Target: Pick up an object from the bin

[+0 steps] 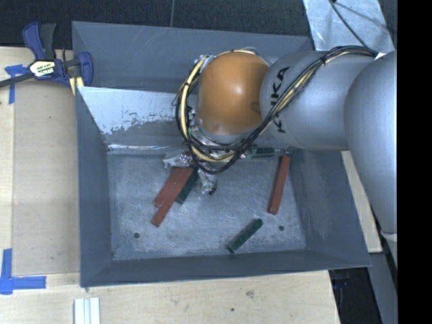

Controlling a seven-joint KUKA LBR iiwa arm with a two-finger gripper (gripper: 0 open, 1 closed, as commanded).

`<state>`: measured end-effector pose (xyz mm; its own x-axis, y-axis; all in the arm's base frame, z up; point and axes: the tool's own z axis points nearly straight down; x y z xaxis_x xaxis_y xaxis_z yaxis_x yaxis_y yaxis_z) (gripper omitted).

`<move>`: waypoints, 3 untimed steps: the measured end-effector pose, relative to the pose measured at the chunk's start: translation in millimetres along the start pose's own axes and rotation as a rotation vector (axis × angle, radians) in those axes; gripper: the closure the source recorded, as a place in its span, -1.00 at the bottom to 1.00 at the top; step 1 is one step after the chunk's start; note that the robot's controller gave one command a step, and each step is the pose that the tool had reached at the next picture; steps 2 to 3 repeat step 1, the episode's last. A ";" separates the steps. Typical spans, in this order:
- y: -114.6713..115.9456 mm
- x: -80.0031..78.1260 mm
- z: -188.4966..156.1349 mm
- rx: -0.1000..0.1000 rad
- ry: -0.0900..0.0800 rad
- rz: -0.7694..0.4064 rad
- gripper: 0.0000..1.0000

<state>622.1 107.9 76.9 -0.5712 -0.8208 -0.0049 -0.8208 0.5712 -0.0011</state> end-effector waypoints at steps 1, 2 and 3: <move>6.8 86.6 -175.0 0.006 0.000 -0.169 1.00; 6.8 86.6 -175.0 0.006 0.000 -0.169 1.00; 6.8 86.6 -175.0 0.006 0.000 -0.169 1.00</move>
Offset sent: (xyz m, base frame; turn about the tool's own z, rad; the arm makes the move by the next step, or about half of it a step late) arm -0.0577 -0.0660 0.1709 -0.1732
